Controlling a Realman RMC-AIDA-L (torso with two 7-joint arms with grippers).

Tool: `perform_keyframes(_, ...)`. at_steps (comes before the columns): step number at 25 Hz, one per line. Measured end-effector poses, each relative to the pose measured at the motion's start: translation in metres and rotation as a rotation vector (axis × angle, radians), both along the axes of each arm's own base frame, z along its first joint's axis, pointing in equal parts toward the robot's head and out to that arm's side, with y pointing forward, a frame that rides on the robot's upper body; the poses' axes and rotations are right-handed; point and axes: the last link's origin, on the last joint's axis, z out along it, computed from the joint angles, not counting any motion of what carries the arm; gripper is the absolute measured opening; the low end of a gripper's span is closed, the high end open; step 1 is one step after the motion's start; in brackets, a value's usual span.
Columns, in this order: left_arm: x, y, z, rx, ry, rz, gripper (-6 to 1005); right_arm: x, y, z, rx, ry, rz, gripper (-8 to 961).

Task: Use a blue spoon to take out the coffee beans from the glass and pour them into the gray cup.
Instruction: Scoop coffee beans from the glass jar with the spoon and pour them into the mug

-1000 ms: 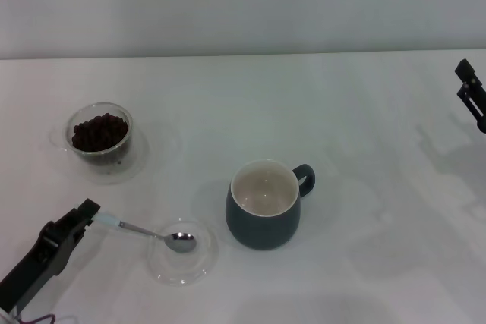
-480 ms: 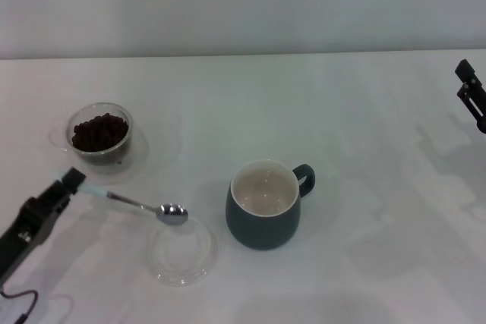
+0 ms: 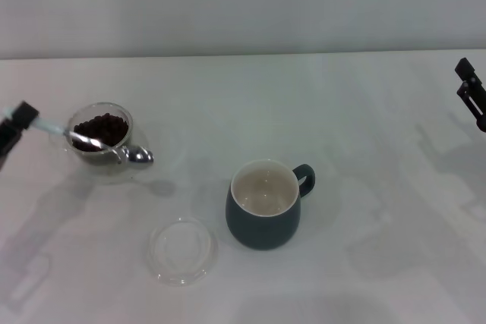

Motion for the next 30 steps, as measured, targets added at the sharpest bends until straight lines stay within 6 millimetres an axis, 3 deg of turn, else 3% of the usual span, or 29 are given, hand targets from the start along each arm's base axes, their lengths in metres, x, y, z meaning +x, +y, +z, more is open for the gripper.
perform_keyframes(18,0.015,0.043,0.095,0.098,0.158,-0.177,132,-0.011,0.012,0.001,0.023,0.004,0.027,680)
perform_keyframes(23,0.005,0.048,0.109,0.096,0.22,-0.141,132,-0.014,0.018,0.0,0.021,0.006,0.025,680)
perform_keyframes(30,-0.009,0.059,0.107,0.051,0.31,-0.049,132,-0.014,0.022,-0.003,0.007,0.002,0.012,680)
